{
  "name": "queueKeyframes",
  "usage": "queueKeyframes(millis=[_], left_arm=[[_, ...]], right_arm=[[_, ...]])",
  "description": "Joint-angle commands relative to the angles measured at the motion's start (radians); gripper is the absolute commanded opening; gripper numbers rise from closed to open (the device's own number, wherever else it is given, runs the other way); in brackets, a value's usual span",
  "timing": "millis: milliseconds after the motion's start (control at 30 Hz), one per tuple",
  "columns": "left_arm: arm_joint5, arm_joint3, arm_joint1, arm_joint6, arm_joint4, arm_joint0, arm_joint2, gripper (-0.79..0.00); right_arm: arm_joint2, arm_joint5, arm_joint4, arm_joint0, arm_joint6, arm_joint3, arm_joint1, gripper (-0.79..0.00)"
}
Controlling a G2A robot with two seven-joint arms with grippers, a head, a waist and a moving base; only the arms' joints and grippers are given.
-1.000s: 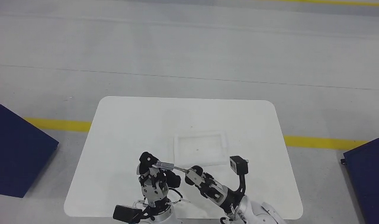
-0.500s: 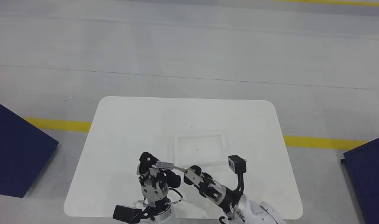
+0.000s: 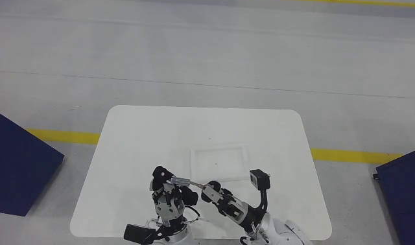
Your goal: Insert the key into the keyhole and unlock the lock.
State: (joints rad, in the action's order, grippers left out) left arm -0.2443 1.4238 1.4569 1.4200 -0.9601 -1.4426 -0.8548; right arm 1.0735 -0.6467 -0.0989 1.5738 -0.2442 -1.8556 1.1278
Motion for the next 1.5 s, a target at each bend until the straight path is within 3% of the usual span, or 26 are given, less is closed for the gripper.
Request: queueKeyframes(millis=[0,1467], left_arm=[[0.0,0.0,0.0,0.0,0.0,0.0,0.0,-0.785],[0.0,0.0,0.0,0.0,0.0,0.0,0.0,-0.785]], right_arm=[[0.003,0.0,0.001,0.0,-0.009,-0.001,0.0,-0.785],[-0.009,0.041,0.111,-0.04,-0.149,0.007,0.003,-0.785]])
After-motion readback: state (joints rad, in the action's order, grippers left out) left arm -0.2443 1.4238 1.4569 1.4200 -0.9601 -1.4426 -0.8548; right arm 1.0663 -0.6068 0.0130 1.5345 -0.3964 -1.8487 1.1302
